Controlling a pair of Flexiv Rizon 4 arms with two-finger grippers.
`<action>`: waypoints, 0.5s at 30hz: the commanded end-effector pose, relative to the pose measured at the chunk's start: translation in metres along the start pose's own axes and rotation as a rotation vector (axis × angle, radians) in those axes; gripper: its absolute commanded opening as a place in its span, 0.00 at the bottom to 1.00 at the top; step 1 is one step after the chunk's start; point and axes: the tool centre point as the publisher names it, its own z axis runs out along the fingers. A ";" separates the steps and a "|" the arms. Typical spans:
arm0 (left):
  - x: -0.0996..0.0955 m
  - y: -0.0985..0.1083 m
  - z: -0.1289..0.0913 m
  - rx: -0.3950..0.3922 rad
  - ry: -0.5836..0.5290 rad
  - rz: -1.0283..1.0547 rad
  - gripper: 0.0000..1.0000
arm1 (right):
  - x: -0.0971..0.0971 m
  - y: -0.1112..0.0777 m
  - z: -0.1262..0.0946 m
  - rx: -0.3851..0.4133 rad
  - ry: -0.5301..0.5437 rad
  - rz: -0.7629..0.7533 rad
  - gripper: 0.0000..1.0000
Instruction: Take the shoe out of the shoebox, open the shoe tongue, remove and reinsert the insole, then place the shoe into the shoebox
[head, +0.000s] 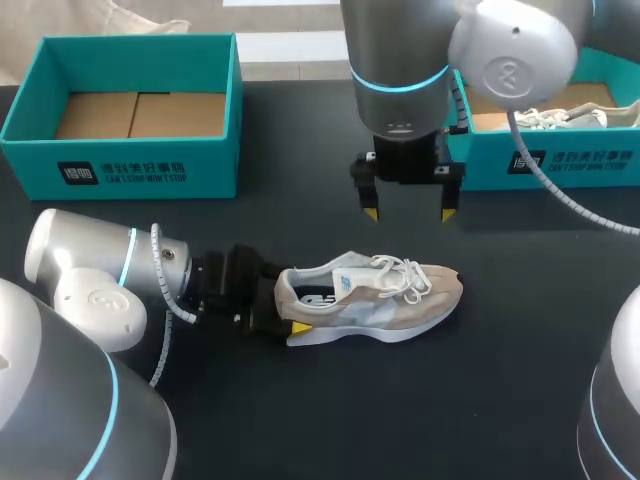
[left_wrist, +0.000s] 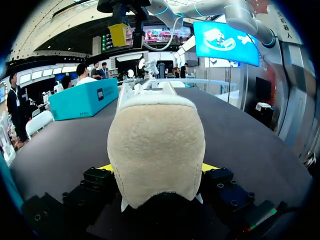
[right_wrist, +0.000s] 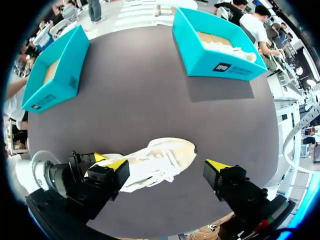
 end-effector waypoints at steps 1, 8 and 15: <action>-0.006 0.008 0.008 -0.002 0.000 0.001 0.00 | 0.010 -0.001 0.009 0.008 -0.053 -0.003 1.00; -0.006 0.008 0.008 -0.002 0.000 0.001 0.00 | 0.038 -0.025 0.038 0.014 -0.064 -0.021 1.00; -0.006 0.008 0.008 -0.002 0.000 0.001 0.00 | 0.051 -0.048 0.031 -0.060 -0.109 -0.015 1.00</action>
